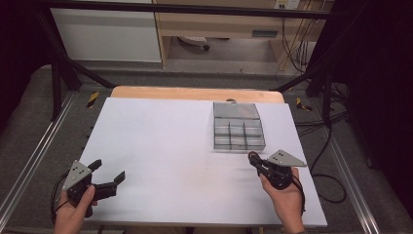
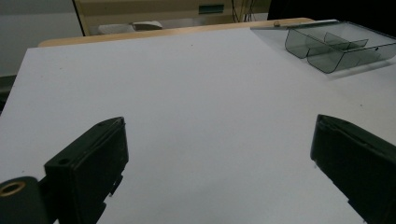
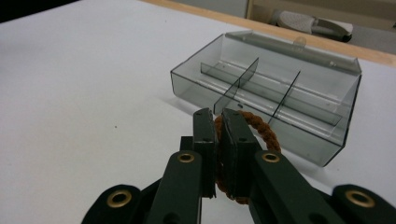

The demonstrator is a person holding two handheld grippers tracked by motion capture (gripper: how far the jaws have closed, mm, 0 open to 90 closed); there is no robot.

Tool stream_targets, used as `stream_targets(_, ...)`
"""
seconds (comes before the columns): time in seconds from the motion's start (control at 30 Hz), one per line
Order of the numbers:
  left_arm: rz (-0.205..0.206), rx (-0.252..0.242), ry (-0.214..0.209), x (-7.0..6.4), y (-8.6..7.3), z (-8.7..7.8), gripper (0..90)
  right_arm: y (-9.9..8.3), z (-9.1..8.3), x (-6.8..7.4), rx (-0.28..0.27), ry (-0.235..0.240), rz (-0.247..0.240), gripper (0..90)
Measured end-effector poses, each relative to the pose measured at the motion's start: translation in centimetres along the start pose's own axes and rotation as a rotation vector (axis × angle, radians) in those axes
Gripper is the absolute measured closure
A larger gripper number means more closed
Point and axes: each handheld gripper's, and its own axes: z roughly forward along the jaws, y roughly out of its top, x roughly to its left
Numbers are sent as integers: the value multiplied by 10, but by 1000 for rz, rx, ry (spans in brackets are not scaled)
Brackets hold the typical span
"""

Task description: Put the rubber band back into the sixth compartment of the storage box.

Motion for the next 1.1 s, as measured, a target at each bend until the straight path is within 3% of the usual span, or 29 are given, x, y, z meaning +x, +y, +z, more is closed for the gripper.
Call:
stream_targets(0.13,2,1,0,-1,0,0,40,5,-1,-1,8,1,0,852)
stream_targets(0.3,3,1,0,-1,0,0,40,16,1,-4,40,-13,-38,852)
stream_targets(0.63,5,0,0,-2,0,0,40,55,3,-23,56,-34,-102,852)
stream_targets(0.83,1,2,0,-1,-1,0,40,66,8,-35,61,-24,-81,852)
stream_targets(1.1,0,3,3,0,-1,0,40,78,4,-40,46,-37,-86,852)
